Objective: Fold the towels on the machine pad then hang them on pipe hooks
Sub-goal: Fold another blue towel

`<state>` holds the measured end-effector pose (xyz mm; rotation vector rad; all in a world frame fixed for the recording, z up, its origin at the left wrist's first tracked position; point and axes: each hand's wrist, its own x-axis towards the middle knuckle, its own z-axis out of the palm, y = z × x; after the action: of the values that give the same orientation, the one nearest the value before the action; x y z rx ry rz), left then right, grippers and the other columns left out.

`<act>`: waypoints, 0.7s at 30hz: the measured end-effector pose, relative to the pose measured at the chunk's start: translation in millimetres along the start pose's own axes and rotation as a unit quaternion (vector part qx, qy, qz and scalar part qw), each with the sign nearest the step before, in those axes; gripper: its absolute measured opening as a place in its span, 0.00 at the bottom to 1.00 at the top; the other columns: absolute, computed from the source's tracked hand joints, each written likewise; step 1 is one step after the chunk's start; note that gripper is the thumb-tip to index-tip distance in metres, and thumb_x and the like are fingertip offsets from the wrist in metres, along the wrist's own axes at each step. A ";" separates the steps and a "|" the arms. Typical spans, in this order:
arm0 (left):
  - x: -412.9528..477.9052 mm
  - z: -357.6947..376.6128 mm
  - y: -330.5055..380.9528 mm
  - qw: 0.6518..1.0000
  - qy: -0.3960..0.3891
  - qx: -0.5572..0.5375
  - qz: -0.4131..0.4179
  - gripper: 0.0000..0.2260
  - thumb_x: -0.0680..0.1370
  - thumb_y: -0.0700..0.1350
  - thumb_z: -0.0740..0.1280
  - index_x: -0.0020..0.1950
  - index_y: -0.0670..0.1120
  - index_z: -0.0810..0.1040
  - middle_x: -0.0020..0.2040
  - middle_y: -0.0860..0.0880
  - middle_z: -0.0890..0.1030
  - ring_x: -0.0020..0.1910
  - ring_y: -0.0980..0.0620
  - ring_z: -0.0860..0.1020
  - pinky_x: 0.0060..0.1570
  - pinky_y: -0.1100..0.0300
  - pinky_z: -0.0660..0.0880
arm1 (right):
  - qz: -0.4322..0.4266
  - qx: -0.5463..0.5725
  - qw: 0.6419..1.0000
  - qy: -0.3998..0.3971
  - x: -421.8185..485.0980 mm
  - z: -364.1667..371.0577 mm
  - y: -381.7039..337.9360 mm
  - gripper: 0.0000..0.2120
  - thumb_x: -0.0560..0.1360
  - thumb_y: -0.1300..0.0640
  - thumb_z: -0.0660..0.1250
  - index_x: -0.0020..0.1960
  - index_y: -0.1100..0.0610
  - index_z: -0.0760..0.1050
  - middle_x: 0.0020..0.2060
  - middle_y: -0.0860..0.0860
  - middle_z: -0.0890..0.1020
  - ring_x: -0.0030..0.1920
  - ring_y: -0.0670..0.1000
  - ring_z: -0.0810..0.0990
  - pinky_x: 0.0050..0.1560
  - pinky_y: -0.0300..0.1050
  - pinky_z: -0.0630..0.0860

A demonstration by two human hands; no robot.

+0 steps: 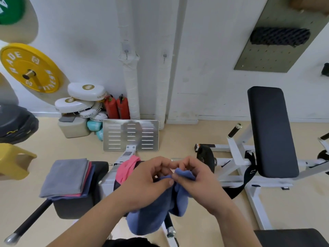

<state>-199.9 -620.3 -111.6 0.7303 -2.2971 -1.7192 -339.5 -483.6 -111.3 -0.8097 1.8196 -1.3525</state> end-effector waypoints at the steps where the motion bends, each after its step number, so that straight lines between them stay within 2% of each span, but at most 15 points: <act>1: -0.9 0.5 1.5 1.000 0.004 -0.016 0.000 0.15 0.77 0.37 0.72 0.56 0.57 0.81 0.46 0.53 0.86 0.48 0.56 0.84 0.52 0.64 0.79 | 0.008 0.022 1.000 -0.003 -1.4 0.2 -0.1 0.10 0.77 0.64 0.73 0.42 0.57 0.73 0.39 0.55 0.85 0.42 0.51 0.84 0.40 0.41 0.78; 3: -3.5 -1.2 4.9 1.000 0.013 -0.024 -0.003 0.15 0.78 0.37 0.72 0.58 0.55 0.80 0.46 0.54 0.87 0.47 0.57 0.84 0.51 0.64 0.78 | 0.022 0.045 0.999 -0.014 -3.4 -2.8 -1.3 0.10 0.77 0.65 0.73 0.43 0.59 0.73 0.36 0.61 0.83 0.37 0.53 0.81 0.35 0.40 0.75; 4: -4.2 -3.3 5.3 1.000 0.014 -0.024 -0.004 0.15 0.78 0.38 0.72 0.59 0.55 0.80 0.46 0.54 0.87 0.46 0.58 0.84 0.50 0.64 0.77 | 0.025 0.039 0.999 -0.024 -3.4 -4.5 -2.0 0.09 0.77 0.64 0.73 0.44 0.60 0.73 0.37 0.64 0.82 0.36 0.55 0.81 0.34 0.43 0.75; 6: -4.3 -6.1 5.3 1.000 0.001 -0.013 -0.007 0.15 0.78 0.39 0.73 0.59 0.57 0.79 0.48 0.55 0.87 0.46 0.58 0.84 0.49 0.64 0.78 | 0.019 0.008 0.999 -0.025 -2.6 -6.8 -3.1 0.08 0.77 0.65 0.72 0.44 0.59 0.74 0.38 0.66 0.82 0.37 0.56 0.81 0.38 0.51 0.78; 8: -3.3 -7.3 2.7 0.999 -0.014 0.051 -0.011 0.15 0.76 0.44 0.74 0.58 0.62 0.79 0.49 0.60 0.84 0.47 0.58 0.83 0.49 0.64 0.80 | 0.002 -0.034 0.999 0.026 -1.3 -8.4 -4.7 0.08 0.77 0.65 0.71 0.43 0.56 0.74 0.37 0.63 0.80 0.37 0.51 0.80 0.43 0.50 0.78; 10: -1.6 -9.8 -2.8 0.993 -0.027 0.115 -0.018 0.12 0.75 0.50 0.75 0.55 0.62 0.80 0.48 0.61 0.83 0.46 0.59 0.82 0.48 0.63 0.81 | -0.005 -0.047 0.995 0.087 0.9 -12.1 -5.5 0.09 0.76 0.64 0.72 0.42 0.55 0.74 0.34 0.58 0.78 0.36 0.48 0.77 0.42 0.46 0.77; 13: 0.3 -20.8 -11.2 0.987 -0.044 0.149 -0.048 0.06 0.73 0.53 0.75 0.48 0.55 0.82 0.43 0.55 0.84 0.40 0.59 0.80 0.45 0.61 0.79 | 0.026 -0.027 0.982 0.187 5.7 -22.6 3.4 0.08 0.77 0.62 0.72 0.43 0.55 0.74 0.34 0.50 0.77 0.37 0.49 0.76 0.43 0.46 0.77; 14: 0.6 -25.9 -14.0 0.985 -0.042 0.159 -0.058 0.09 0.72 0.54 0.76 0.45 0.52 0.82 0.40 0.52 0.83 0.37 0.58 0.79 0.42 0.59 0.77 | 0.039 -0.019 0.973 0.225 6.8 -26.8 7.7 0.07 0.77 0.63 0.71 0.44 0.56 0.74 0.35 0.50 0.78 0.38 0.49 0.77 0.43 0.47 0.77; 16: 1.2 -35.8 -17.1 0.987 -0.023 0.138 -0.080 0.14 0.71 0.55 0.78 0.44 0.45 0.82 0.39 0.47 0.83 0.36 0.52 0.79 0.40 0.56 0.77 | 0.055 -0.008 0.955 0.290 5.7 -34.6 14.9 0.06 0.77 0.64 0.70 0.46 0.58 0.74 0.36 0.52 0.78 0.40 0.51 0.77 0.43 0.44 0.76; 18: 0.8 -42.2 -15.7 0.993 -0.001 0.071 -0.094 0.13 0.73 0.52 0.78 0.46 0.43 0.83 0.42 0.43 0.85 0.42 0.43 0.83 0.44 0.53 0.80 | 0.066 0.007 0.946 0.316 1.7 -38.6 18.7 0.04 0.78 0.65 0.69 0.49 0.61 0.74 0.38 0.54 0.79 0.40 0.53 0.78 0.36 0.39 0.77; 19: 1.1 -42.8 -14.4 0.995 0.005 0.031 -0.095 0.12 0.75 0.50 0.77 0.47 0.41 0.83 0.44 0.40 0.85 0.44 0.40 0.83 0.46 0.52 0.80 | 0.075 0.015 0.945 0.318 -0.4 -38.0 19.8 0.04 0.78 0.64 0.69 0.50 0.61 0.74 0.39 0.56 0.80 0.40 0.54 0.80 0.31 0.40 0.78; 20: 0.8 -41.9 -11.7 0.996 0.009 -0.009 -0.093 0.11 0.76 0.48 0.76 0.49 0.40 0.83 0.46 0.37 0.85 0.44 0.39 0.83 0.48 0.50 0.80 | 0.086 0.022 0.944 0.318 -1.8 -36.1 21.4 0.04 0.78 0.63 0.70 0.50 0.60 0.75 0.39 0.57 0.81 0.40 0.56 0.82 0.29 0.45 0.80; 21: 0.2 -40.1 -9.8 0.994 0.015 -0.044 -0.095 0.11 0.78 0.47 0.74 0.50 0.40 0.84 0.47 0.35 0.84 0.44 0.41 0.83 0.51 0.47 0.81 | 0.096 0.032 0.943 0.318 -2.8 -33.1 22.0 0.04 0.78 0.62 0.71 0.49 0.59 0.76 0.39 0.58 0.82 0.41 0.57 0.83 0.32 0.52 0.83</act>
<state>-180.4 -656.5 -108.2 0.9777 -2.1778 -1.8608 -367.2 -458.7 -125.6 -0.1407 2.2478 -1.6498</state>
